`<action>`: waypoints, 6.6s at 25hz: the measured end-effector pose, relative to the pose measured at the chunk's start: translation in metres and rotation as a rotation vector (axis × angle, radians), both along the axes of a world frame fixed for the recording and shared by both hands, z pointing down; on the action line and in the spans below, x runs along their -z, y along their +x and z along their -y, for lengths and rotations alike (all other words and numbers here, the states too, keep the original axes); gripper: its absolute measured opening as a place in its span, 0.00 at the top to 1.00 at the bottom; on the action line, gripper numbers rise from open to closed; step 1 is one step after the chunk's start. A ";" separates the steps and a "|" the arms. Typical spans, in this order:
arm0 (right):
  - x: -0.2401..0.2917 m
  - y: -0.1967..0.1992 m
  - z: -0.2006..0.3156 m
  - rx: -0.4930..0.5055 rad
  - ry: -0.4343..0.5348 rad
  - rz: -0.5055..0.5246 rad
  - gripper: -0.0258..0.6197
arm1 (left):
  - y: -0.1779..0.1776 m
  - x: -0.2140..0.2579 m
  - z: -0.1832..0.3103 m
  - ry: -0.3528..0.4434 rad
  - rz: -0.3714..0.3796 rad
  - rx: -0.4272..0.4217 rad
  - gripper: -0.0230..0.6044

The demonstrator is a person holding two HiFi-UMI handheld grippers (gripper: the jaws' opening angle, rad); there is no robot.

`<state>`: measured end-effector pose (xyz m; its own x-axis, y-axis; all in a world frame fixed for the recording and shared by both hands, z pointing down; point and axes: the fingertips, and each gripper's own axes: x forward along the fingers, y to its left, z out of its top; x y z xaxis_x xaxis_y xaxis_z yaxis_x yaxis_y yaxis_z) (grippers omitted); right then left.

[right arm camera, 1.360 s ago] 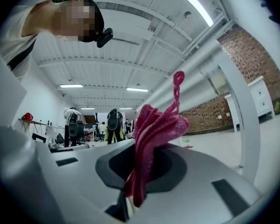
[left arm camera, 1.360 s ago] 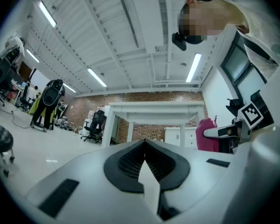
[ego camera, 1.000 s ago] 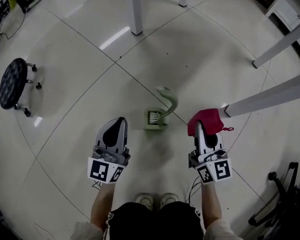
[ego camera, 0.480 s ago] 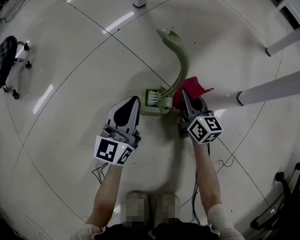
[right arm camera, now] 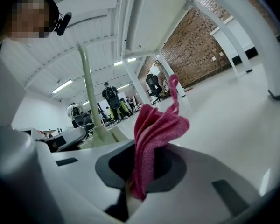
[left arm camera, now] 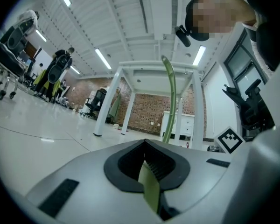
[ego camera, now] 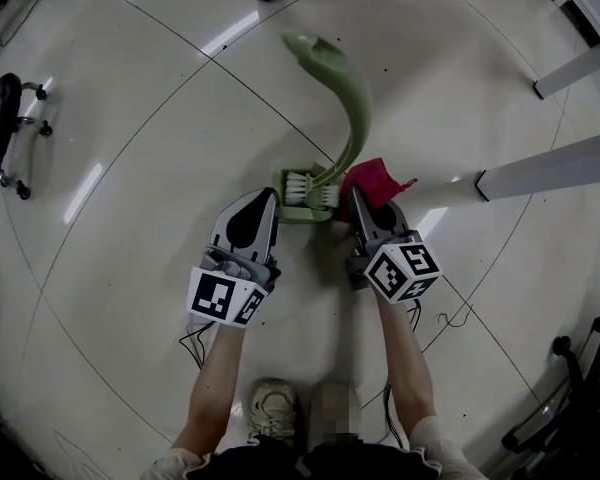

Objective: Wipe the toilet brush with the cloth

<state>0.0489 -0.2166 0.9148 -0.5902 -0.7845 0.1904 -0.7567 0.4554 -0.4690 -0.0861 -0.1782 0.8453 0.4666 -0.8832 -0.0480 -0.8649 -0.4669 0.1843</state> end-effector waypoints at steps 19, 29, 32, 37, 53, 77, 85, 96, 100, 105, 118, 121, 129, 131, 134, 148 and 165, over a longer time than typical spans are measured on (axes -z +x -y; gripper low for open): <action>0.020 -0.023 -0.080 0.021 0.078 -0.098 0.91 | -0.023 -0.030 -0.003 -0.104 0.022 0.075 0.96; 0.035 -0.066 -0.100 0.104 0.173 -0.192 0.91 | -0.022 -0.033 -0.007 -0.117 0.018 0.049 0.96; 0.034 -0.079 -0.103 0.138 0.186 -0.211 0.91 | -0.016 -0.033 -0.007 -0.109 0.059 0.014 0.96; 0.028 -0.100 -0.100 0.215 0.211 -0.249 0.91 | -0.015 -0.033 -0.008 -0.103 0.067 -0.018 0.96; 0.026 -0.099 -0.113 0.216 0.151 -0.219 0.91 | -0.055 -0.017 -0.020 -0.048 -0.009 0.009 0.96; 0.006 -0.058 -0.096 0.116 0.073 -0.263 0.91 | 0.037 -0.010 0.021 -0.030 0.151 -0.655 0.29; 0.004 -0.060 -0.084 0.113 0.080 -0.274 0.91 | 0.040 -0.015 0.012 -0.046 0.148 -0.708 0.28; 0.005 -0.032 -0.075 0.074 0.110 -0.388 0.91 | 0.035 -0.014 -0.035 -0.078 0.136 -0.693 0.28; 0.006 -0.019 -0.071 0.068 0.119 -0.422 0.91 | 0.041 -0.012 -0.063 -0.085 0.112 -0.702 0.28; 0.011 -0.006 -0.061 0.056 0.139 -0.451 0.91 | 0.056 -0.005 -0.084 -0.064 0.097 -0.715 0.28; 0.019 -0.031 -0.131 0.078 0.034 -0.234 0.91 | 0.058 -0.010 -0.028 -0.065 0.210 -0.787 0.28; 0.016 -0.039 -0.127 0.103 0.036 -0.233 0.91 | 0.068 -0.024 -0.031 -0.101 0.261 -0.837 0.28; 0.017 -0.008 -0.084 0.010 0.081 -0.306 0.91 | 0.071 -0.026 -0.046 -0.127 0.256 -0.860 0.28; 0.017 0.000 -0.068 -0.002 0.106 -0.337 0.91 | 0.074 -0.024 -0.058 -0.127 0.243 -0.865 0.28; 0.020 0.004 -0.046 0.015 0.157 -0.351 0.91 | 0.083 -0.022 -0.077 -0.124 0.229 -0.859 0.28; 0.025 -0.004 -0.027 0.393 0.230 -0.287 0.91 | 0.094 -0.023 -0.091 -0.119 0.165 -0.811 0.28; 0.017 -0.014 -0.125 0.264 0.171 -0.205 0.91 | 0.080 -0.027 -0.086 -0.134 0.118 -0.698 0.28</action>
